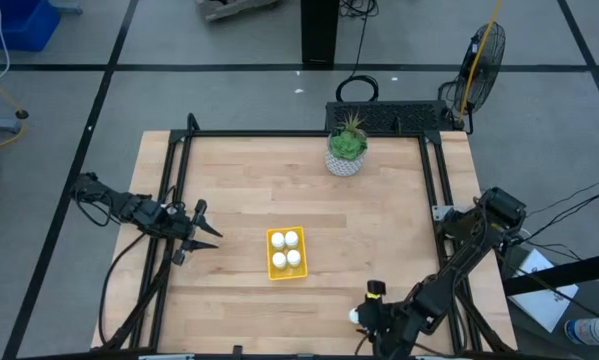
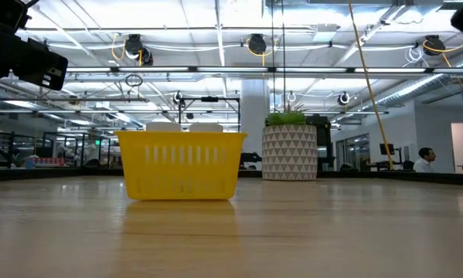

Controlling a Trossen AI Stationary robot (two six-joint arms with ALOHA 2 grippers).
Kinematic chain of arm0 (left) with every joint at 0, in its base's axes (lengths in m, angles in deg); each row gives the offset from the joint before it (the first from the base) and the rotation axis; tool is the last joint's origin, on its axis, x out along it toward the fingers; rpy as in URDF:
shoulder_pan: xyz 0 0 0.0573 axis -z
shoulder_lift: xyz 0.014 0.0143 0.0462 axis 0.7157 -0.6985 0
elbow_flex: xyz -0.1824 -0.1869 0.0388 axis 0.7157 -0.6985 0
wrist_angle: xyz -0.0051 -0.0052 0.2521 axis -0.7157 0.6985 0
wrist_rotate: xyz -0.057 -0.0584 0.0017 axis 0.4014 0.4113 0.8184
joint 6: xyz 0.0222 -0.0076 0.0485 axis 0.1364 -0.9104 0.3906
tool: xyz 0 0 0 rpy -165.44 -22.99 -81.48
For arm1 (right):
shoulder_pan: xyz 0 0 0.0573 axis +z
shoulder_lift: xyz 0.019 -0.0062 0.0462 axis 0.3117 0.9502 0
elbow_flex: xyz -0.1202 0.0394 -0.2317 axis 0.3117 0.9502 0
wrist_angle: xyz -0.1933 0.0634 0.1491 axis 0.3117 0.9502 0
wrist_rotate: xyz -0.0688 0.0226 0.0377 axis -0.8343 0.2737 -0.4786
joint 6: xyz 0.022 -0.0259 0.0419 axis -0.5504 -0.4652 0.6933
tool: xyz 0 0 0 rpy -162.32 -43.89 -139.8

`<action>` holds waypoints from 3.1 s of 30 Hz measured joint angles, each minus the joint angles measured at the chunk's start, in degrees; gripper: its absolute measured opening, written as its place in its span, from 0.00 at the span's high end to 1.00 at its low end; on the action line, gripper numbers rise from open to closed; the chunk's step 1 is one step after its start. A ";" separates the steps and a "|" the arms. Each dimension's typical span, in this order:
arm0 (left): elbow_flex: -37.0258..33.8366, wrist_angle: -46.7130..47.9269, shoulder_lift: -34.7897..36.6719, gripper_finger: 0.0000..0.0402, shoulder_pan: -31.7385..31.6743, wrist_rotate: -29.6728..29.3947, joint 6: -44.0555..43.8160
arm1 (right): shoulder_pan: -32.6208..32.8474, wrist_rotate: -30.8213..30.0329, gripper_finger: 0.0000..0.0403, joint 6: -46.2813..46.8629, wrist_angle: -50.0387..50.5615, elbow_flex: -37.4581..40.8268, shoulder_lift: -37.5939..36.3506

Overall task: Pick and place pill bottles into a basket
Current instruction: Put the white pill bottle into the yellow basket

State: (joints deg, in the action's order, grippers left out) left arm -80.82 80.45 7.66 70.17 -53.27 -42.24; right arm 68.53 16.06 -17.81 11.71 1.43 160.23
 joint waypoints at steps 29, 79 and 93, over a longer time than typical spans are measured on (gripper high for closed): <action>0.00 0.01 0.00 0.63 0.00 0.00 0.00 | -0.60 1.08 0.48 -10.73 -3.14 0.00 -2.15; 0.00 0.02 0.00 0.63 0.00 0.00 0.00 | -2.71 2.62 0.40 -14.47 -12.62 10.73 -2.15; 0.00 0.02 0.00 0.63 0.00 0.00 0.00 | -3.03 4.23 0.64 -14.73 -16.14 10.73 -2.15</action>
State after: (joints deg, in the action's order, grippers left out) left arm -80.82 80.46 7.66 70.17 -53.27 -42.24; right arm 65.50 20.29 -32.54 -4.43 12.16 158.08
